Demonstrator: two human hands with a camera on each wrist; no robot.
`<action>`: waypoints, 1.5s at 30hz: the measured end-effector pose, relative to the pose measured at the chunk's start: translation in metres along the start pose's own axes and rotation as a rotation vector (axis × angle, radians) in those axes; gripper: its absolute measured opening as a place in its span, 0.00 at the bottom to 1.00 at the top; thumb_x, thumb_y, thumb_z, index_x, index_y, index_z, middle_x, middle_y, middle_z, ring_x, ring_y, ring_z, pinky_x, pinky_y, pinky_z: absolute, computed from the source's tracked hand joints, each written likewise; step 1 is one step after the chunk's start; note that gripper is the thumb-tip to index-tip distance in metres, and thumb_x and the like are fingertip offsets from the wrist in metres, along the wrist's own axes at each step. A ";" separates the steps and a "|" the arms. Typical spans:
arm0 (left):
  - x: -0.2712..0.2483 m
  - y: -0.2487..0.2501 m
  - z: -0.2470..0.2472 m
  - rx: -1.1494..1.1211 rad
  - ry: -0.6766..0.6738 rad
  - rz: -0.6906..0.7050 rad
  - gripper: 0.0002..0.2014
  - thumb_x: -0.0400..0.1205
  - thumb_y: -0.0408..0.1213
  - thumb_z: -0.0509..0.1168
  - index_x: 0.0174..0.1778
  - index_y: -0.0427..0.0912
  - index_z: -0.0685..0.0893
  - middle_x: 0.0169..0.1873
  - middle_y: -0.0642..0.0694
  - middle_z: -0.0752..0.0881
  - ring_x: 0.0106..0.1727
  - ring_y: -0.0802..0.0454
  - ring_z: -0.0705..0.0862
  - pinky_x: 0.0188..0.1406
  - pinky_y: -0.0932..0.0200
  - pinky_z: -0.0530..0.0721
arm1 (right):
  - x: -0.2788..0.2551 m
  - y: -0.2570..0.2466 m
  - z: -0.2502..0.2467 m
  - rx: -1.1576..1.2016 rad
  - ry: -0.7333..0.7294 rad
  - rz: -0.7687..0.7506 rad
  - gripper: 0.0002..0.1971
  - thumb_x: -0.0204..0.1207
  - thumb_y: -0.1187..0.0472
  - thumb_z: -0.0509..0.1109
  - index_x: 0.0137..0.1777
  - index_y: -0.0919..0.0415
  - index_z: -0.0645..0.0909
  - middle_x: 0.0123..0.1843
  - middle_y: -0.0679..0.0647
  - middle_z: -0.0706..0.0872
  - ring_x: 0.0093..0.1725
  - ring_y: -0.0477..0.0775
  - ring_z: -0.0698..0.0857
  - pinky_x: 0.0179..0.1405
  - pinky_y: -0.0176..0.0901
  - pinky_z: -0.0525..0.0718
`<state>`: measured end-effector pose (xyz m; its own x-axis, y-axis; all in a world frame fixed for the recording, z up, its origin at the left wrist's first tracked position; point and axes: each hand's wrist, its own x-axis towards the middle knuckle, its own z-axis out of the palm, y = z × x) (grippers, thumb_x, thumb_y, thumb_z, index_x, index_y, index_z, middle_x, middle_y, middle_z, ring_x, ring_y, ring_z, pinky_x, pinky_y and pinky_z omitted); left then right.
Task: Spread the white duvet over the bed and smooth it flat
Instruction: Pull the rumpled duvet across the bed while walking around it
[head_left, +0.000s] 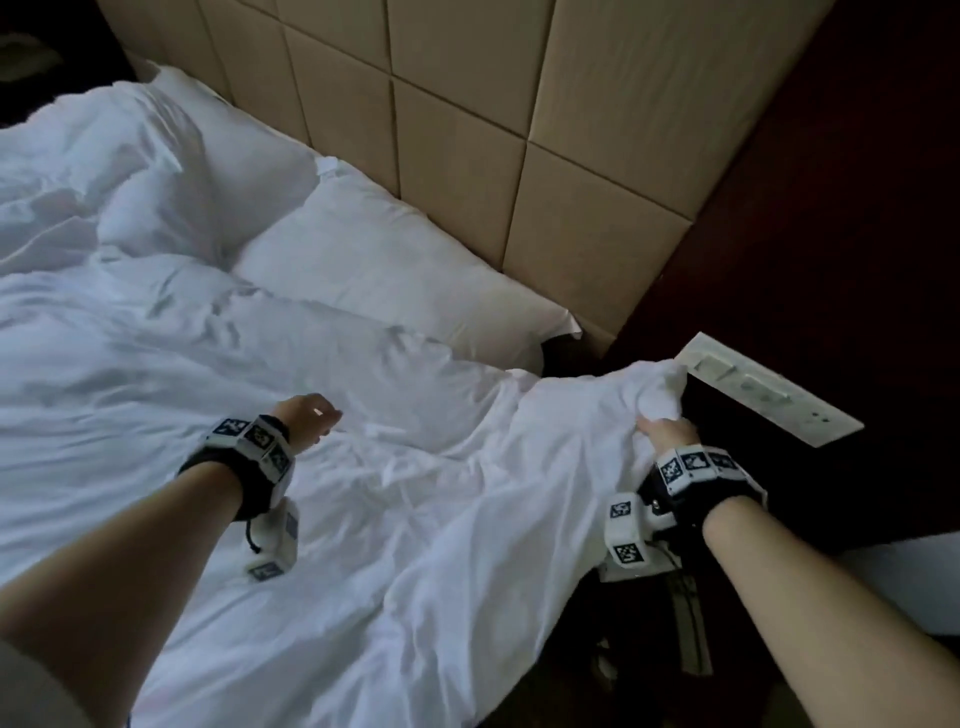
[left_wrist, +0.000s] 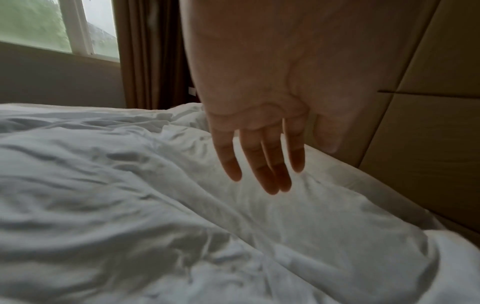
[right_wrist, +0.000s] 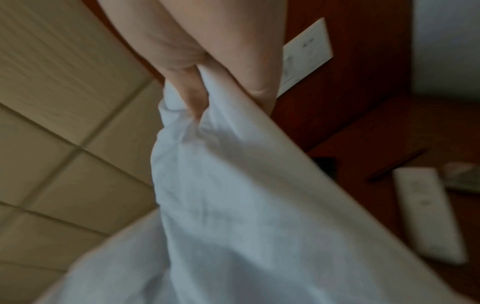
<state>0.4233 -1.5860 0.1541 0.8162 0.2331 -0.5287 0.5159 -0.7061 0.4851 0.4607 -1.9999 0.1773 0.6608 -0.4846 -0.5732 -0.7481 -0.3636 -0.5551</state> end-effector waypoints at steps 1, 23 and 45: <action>0.001 -0.002 -0.007 0.028 0.007 -0.019 0.11 0.85 0.38 0.59 0.49 0.34 0.82 0.48 0.32 0.87 0.50 0.37 0.85 0.47 0.52 0.80 | -0.011 -0.022 0.001 0.136 0.006 -0.047 0.22 0.80 0.61 0.66 0.69 0.75 0.74 0.69 0.65 0.79 0.69 0.64 0.78 0.56 0.47 0.76; 0.075 -0.040 -0.068 -0.067 0.091 -0.073 0.13 0.84 0.41 0.61 0.58 0.35 0.81 0.54 0.33 0.88 0.57 0.36 0.85 0.58 0.50 0.80 | 0.002 -0.121 0.126 -0.329 -0.033 -0.383 0.19 0.80 0.61 0.65 0.69 0.68 0.77 0.68 0.64 0.81 0.70 0.63 0.78 0.67 0.46 0.74; 0.141 -0.260 -0.170 -0.424 0.259 -0.496 0.14 0.85 0.38 0.58 0.59 0.32 0.81 0.51 0.34 0.88 0.45 0.46 0.82 0.48 0.56 0.77 | -0.026 -0.282 0.546 -0.891 -0.642 -0.513 0.36 0.72 0.47 0.73 0.76 0.62 0.65 0.75 0.61 0.73 0.73 0.62 0.75 0.71 0.47 0.72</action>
<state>0.4482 -1.2559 0.0721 0.4672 0.6491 -0.6004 0.8571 -0.1659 0.4876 0.6880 -1.4502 0.0194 0.6137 0.2674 -0.7429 -0.0027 -0.9402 -0.3406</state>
